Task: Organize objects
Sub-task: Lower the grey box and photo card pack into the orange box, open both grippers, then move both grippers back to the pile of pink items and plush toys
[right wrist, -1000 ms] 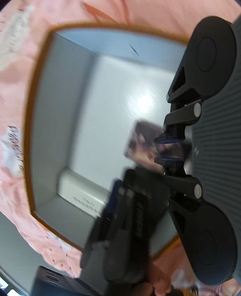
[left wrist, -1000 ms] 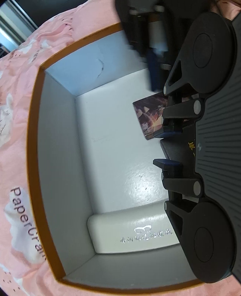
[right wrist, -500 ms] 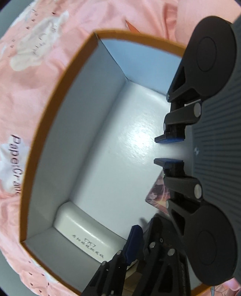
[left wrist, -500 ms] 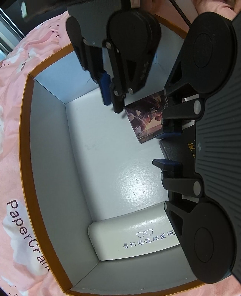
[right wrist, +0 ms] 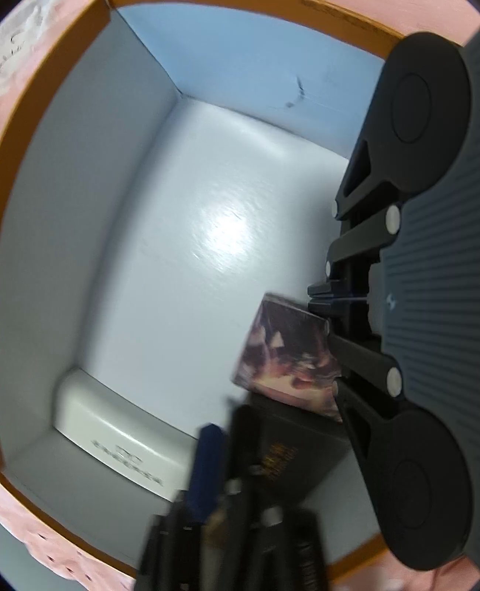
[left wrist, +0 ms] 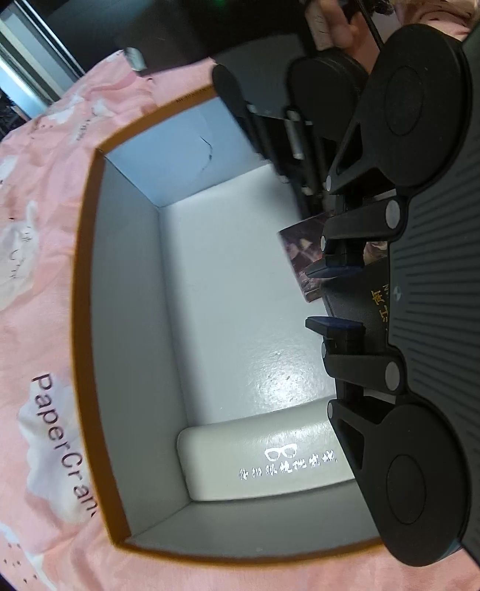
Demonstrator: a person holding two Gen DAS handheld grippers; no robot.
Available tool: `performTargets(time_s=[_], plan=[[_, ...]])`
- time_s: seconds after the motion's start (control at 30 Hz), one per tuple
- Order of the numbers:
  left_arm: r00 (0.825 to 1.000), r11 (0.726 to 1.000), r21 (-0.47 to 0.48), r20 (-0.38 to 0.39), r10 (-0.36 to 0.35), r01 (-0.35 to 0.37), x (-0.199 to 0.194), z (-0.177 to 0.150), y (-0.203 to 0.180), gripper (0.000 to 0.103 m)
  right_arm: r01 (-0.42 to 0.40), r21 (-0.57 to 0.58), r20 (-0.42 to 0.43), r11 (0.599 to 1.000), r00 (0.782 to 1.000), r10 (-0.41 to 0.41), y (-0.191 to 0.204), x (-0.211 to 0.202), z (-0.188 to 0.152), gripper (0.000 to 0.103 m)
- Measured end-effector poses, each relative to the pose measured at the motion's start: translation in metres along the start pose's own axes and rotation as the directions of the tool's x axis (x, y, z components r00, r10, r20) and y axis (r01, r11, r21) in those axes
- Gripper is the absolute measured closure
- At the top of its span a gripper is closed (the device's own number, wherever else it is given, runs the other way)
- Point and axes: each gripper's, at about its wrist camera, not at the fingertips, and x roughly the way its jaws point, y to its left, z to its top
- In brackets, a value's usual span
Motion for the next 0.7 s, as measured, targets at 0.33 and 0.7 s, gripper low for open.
performTargets(time_s=[0.33, 0.7], plan=[[0.993, 1.0, -0.004, 0.116, 0.025, -0.024, -0.032, -0.013, -0.011, 0.078, 0.033, -0.071, 0.012, 0.997, 0.999, -0.032, 0.009, -0.01, -0.003, 0.101], [0.953, 1.0, 0.013, 0.303, -0.016, 0.012, -0.107, -0.077, -0.046, 0.078, 0.032, -0.046, 0.393, 0.998, 0.92, -0.011, 0.041, -0.104, -0.062, 0.092]])
